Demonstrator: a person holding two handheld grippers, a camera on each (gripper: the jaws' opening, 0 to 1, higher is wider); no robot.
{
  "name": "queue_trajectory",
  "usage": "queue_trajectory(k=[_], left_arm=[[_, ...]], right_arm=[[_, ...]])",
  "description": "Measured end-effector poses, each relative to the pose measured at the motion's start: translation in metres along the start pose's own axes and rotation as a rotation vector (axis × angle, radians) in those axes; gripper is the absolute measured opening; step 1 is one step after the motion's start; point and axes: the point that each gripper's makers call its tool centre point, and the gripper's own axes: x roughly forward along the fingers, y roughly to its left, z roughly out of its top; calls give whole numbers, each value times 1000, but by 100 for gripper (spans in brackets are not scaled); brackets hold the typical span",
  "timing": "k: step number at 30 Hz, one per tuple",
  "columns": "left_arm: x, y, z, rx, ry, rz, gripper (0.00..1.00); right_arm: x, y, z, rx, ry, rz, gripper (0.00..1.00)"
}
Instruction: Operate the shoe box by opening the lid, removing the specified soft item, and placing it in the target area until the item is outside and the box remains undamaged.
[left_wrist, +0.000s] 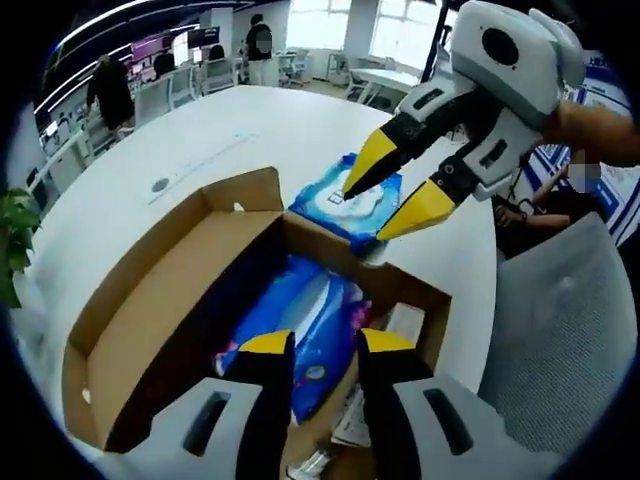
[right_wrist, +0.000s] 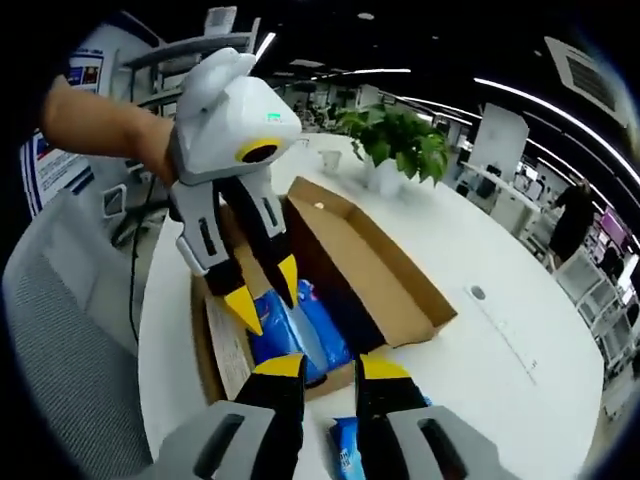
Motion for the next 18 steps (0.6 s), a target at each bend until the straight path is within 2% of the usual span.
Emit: queue_trajectory(k=[9, 18], left_arm=[[13, 3, -12, 38, 64, -34, 29], [15, 10, -19, 41, 81, -47, 23]], right_arm=[[26, 5, 2, -82, 46, 0, 15], [51, 12, 0, -124, 93, 9, 14]])
